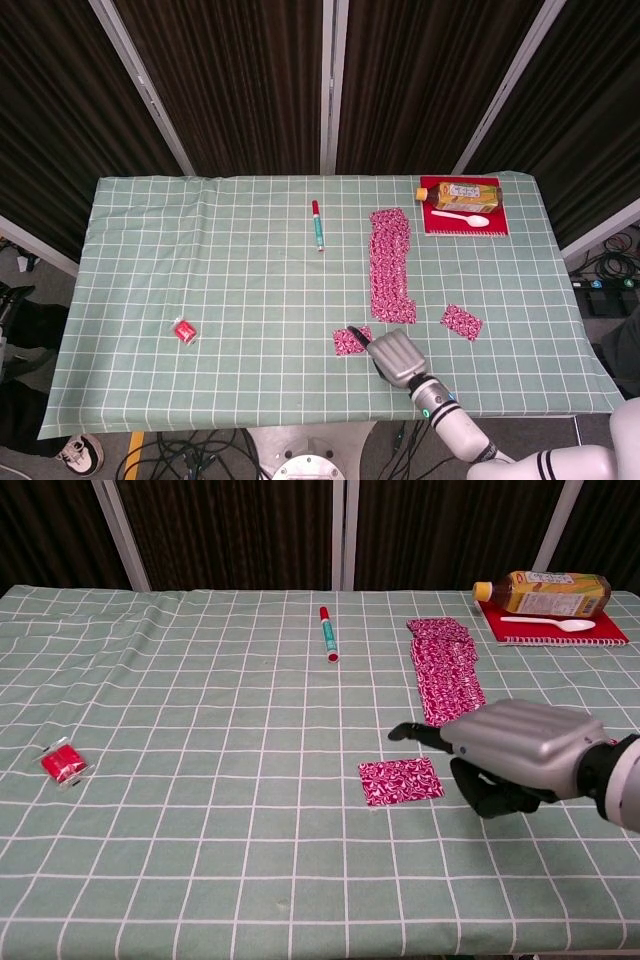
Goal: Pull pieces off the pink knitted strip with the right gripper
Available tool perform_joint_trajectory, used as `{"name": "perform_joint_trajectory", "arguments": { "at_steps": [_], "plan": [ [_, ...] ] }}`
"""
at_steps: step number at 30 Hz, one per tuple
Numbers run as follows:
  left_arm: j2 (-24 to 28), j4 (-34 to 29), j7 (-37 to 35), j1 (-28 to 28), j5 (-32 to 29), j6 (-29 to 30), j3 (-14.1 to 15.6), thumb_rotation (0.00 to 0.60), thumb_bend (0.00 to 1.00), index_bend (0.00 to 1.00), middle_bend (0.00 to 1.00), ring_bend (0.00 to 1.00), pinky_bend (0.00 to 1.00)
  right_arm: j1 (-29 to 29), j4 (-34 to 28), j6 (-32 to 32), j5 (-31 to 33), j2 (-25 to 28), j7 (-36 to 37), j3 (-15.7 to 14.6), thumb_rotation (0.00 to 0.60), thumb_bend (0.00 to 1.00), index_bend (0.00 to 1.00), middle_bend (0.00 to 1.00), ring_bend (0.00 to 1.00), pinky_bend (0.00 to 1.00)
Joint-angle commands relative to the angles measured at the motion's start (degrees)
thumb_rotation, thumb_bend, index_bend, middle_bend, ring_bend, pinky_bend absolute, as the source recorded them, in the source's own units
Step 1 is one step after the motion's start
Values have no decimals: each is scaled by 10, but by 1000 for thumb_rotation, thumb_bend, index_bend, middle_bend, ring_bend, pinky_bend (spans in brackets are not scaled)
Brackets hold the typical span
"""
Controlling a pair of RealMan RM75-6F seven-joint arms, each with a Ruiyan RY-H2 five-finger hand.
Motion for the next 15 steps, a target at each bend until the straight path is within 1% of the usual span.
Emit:
{"name": "perform_joint_trajectory", "arguments": {
  "at_steps": [1,2,3,5,7,9,13,14,15],
  "plan": [
    [-2,4,-2,0,2,-1,1,600,95,147,157,102,172,-57,2,98,-124,45,64,-17,600,911,82,904,800,724],
    [-4,4,0,-1,3,-2,1,600,96,147,157,102,172,-72,16,124,-160,55,87,-21,600,880,91,898,794,718],
    [-4,4,1,-1,3,-2,2,600,96,147,157,102,172,-83,29,145,-186,62,105,-23,600,814,107,874,771,703],
    [-5,5,1,-1,7,-2,4,600,96,147,157,102,172,-108,65,197,-237,75,145,-24,600,741,130,821,725,676],
    [-7,3,6,-3,8,-5,3,600,95,147,157,102,172,-130,96,240,-267,86,175,-21,600,713,162,784,693,656],
    [-9,-2,14,-6,8,-7,2,600,95,147,157,102,172,-154,125,278,-282,101,209,-16,600,691,205,767,679,646],
    [-11,-13,29,-10,8,-11,2,600,95,147,157,102,172,-193,168,322,-289,131,270,-9,600,641,267,753,666,632],
    [-11,-16,33,-10,9,-12,2,600,95,147,157,102,172,-201,179,329,-289,136,283,-8,600,627,275,735,647,617],
    [-12,-20,37,-11,10,-12,3,600,95,147,157,102,172,-212,191,333,-286,144,297,-7,600,584,280,687,584,571]
  ]
}}
